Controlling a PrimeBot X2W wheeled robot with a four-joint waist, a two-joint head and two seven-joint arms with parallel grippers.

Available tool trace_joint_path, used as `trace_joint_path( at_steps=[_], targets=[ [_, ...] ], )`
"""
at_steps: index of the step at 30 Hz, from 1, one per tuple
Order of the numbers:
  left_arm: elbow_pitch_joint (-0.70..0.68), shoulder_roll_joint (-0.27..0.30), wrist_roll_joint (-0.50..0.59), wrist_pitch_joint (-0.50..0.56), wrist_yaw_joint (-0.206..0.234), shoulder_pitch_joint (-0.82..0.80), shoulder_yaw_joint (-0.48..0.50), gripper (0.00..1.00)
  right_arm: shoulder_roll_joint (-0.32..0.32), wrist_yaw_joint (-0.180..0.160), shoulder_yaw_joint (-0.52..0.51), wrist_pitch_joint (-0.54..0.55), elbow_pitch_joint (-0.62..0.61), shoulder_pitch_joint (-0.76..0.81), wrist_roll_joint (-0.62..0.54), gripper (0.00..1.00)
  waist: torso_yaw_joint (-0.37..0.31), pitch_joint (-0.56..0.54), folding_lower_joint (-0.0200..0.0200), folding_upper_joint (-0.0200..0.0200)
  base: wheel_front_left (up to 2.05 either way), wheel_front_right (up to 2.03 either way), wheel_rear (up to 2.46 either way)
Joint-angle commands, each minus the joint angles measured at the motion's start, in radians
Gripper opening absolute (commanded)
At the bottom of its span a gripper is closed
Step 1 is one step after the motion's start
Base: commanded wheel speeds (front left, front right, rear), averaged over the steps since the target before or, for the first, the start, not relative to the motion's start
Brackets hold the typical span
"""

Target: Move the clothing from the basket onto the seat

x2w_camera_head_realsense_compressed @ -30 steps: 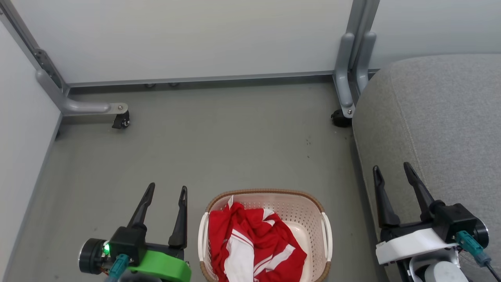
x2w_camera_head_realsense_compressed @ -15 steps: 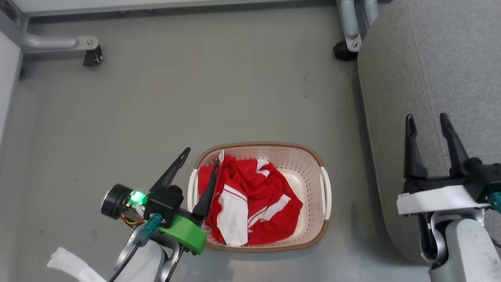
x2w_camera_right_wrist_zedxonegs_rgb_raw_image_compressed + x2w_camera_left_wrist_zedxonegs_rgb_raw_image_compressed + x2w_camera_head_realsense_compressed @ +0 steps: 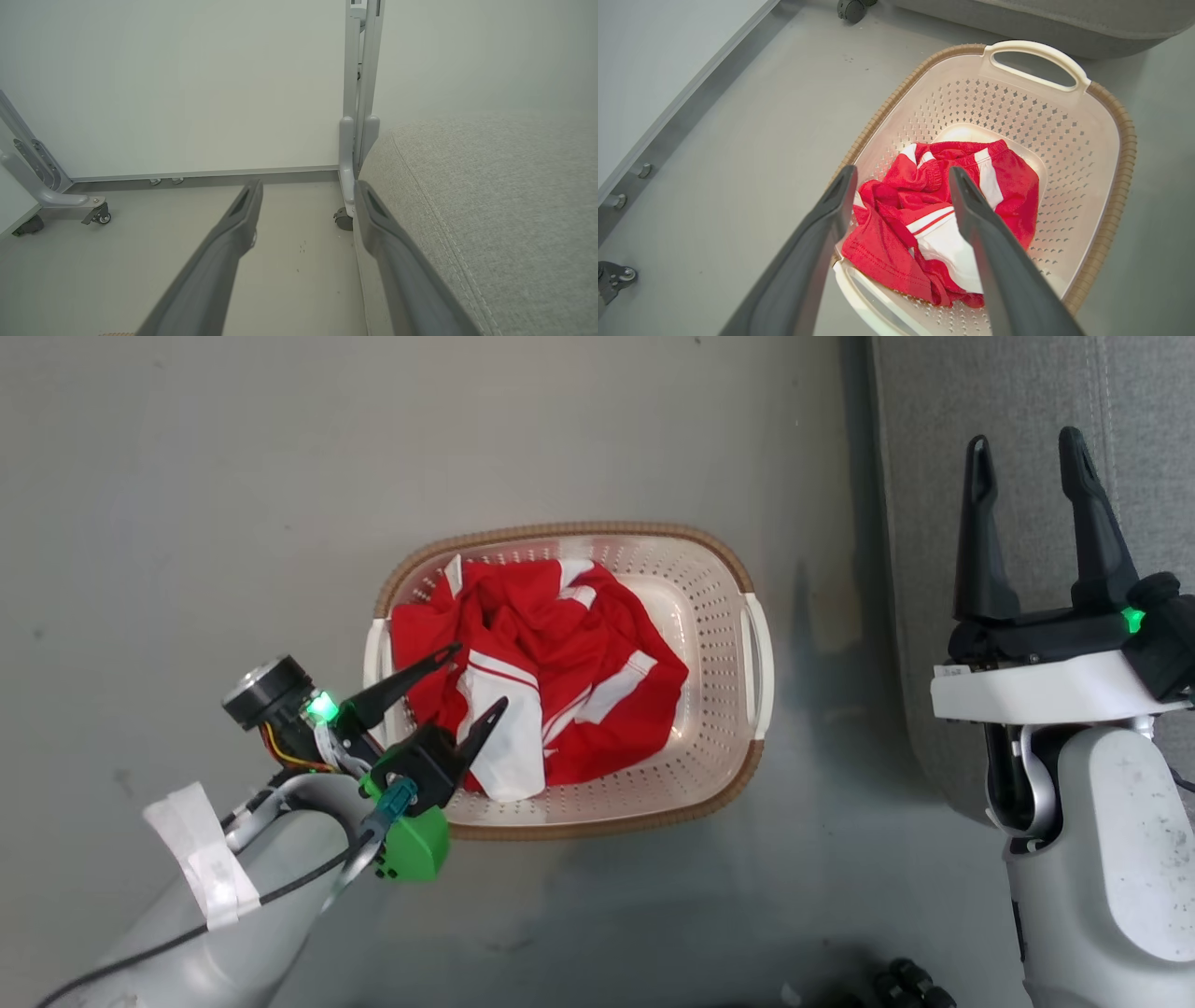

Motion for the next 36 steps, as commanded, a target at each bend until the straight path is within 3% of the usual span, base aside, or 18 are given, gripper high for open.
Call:
trace_joint_path(
  at_steps=[1, 18, 31, 32, 33, 36],
  targets=[
    [0.025, 0.022, 0.014, 0.000, 0.000, -0.058, -0.024, 1.00, -0.002, 0.000, 0.003, -0.003, -0.003, -0.028, 0.010, 1.00, -0.096, 0.178, -0.0002, 0.0000, 0.00, 0.00, 0.00],
    [0.463, -0.013, 0.086, 0.019, 0.000, -0.384, -0.331, 1.00, -0.001, 0.000, 0.065, -0.003, -0.018, -0.066, 0.070, 1.00, -0.189, 0.331, -0.0002, 0.0000, 0.00, 0.00, 0.00],
    [0.659, -0.093, 0.115, 0.111, 0.013, -0.486, -0.393, 1.00, -0.001, 0.000, 0.084, -0.001, -0.012, -0.071, 0.088, 1.00, -0.197, 0.365, -0.0002, 0.0000, 0.00, 0.00, 0.00],
    [0.666, -0.100, 0.111, 0.110, 0.014, -0.488, -0.394, 0.28, -0.001, 0.000, 0.085, -0.001, -0.012, -0.073, 0.088, 1.00, -0.196, 0.366, -0.0002, 0.0000, 0.00, 0.00, 0.00],
    [0.669, -0.106, 0.108, 0.105, 0.019, -0.490, -0.393, 0.00, -0.001, 0.001, 0.086, -0.001, -0.012, -0.074, 0.087, 1.00, -0.195, 0.367, -0.0002, 0.0000, 0.00, 0.00, 0.00],
    [0.678, -0.115, 0.107, 0.076, 0.029, -0.494, -0.401, 0.00, -0.001, 0.001, 0.084, -0.001, -0.011, -0.077, 0.084, 1.00, -0.191, 0.367, -0.0002, 0.0000, 0.00, 0.00, 0.00]
  ],
)
